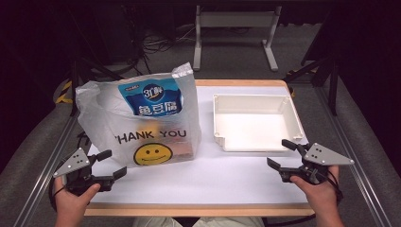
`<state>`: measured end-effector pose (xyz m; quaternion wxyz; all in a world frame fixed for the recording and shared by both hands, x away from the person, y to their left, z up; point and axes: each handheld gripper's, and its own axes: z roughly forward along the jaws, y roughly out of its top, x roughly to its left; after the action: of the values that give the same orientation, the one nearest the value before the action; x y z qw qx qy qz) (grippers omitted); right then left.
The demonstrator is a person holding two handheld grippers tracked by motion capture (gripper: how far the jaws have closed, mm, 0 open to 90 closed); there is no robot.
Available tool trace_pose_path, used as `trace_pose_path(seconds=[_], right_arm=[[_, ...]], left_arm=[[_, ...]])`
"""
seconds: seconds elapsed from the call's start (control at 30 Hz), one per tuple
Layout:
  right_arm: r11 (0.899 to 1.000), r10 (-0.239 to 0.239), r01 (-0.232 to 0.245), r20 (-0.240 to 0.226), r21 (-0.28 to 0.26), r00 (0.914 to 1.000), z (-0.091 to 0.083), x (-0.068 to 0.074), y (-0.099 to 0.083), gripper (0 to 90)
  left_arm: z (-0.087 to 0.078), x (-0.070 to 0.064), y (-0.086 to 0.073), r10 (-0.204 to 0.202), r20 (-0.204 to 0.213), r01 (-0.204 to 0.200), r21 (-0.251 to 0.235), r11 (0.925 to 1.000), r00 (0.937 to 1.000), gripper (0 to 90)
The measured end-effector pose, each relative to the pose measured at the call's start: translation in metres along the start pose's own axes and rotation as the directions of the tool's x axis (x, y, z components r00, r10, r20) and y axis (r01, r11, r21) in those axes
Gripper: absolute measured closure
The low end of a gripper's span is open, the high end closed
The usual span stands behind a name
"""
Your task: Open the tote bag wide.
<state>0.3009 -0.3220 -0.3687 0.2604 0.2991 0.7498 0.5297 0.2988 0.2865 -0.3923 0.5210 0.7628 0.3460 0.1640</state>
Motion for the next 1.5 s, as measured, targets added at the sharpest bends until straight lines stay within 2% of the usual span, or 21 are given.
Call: trace_pose_path(seconds=[0.1, 0.23, 0.47, 0.6, 0.7, 0.87, 0.93, 1.03, 1.1, 1.13, 1.3, 1.5], right_arm=[[1.0, -0.002, 0.002, -0.004, 0.003, 1.0, 0.002, 0.0, 0.0, 17.9], [1.0, -0.001, 0.001, -0.009, 0.011, 1.0, 0.004, 0.001, -0.001, 17.6], [1.0, -0.001, 0.001, -0.015, 0.027, 0.9999, 0.008, 0.003, -0.003, 17.4], [0.999, -0.006, 0.006, -0.018, 0.035, 0.9998, 0.011, 0.002, -0.002, 17.0], [0.999, -0.017, 0.018, -0.025, 0.042, 0.9995, 0.017, 0.004, -0.001, 16.6], [0.998, -0.025, 0.027, -0.028, 0.052, 0.9993, 0.019, 0.006, 0.0, 16.0], [0.998, -0.029, 0.03, -0.024, 0.048, 0.9993, 0.019, 0.005, -0.001, 14.7], [0.998, -0.025, 0.026, -0.03, 0.049, 0.9992, 0.02, 0.005, -0.001, 13.3], [0.999, -0.026, 0.028, -0.034, 0.045, 0.9991, 0.022, 0.005, -0.001, 11.4], [0.999, -0.027, 0.028, -0.035, 0.045, 0.999, 0.023, 0.005, -0.001, 10.8], [0.999, -0.029, 0.031, -0.033, 0.044, 0.999, 0.026, 0.005, -0.001, 8.3], [0.999, -0.023, 0.024, -0.042, 0.03, 0.9989, 0.032, 0.006, -0.001, 5.6]], left_arm=[[-0.004, 0.0, 0.002, -0.007, -0.011, 0.007, 0.018, 0.9998, 0.9999, 14.4], [-0.009, 0.003, 0.004, -0.036, -0.01, 0.037, 0.042, 0.9984, 0.9993, 14.1], [-0.022, 0.006, 0.007, -0.047, -0.036, 0.048, 0.018, 0.9987, 0.9982, 14.1], [-0.025, 0.008, 0.01, -0.07, -0.073, 0.072, 0.022, 0.9972, 0.9949, 13.2], [-0.028, 0.012, 0.013, -0.075, -0.125, 0.076, 0.002, 0.9971, 0.9893, 9.9], [-0.027, 0.021, 0.016, -0.095, -0.155, 0.091, -0.032, 0.9953, 0.9834, 5.1], [-0.022, 0.026, 0.017, -0.113, -0.14, 0.108, -0.045, 0.9932, 0.9838, 4.3], [-0.018, 0.029, 0.016, -0.113, -0.127, 0.107, -0.05, 0.993, 0.9855, 4.6], [-0.014, 0.033, 0.016, -0.096, -0.118, 0.092, -0.044, 0.9948, 0.9884, 5.2], [-0.011, 0.037, 0.017, -0.09, -0.095, 0.085, -0.056, 0.9948, 0.9914, 6.0], [-0.004, 0.044, 0.017, -0.083, -0.06, 0.079, -0.065, 0.9947, 0.9947, 8.7], [0.0, 0.051, 0.015, -0.085, -0.025, 0.083, -0.066, 0.9944, 0.9961, 18.7]])
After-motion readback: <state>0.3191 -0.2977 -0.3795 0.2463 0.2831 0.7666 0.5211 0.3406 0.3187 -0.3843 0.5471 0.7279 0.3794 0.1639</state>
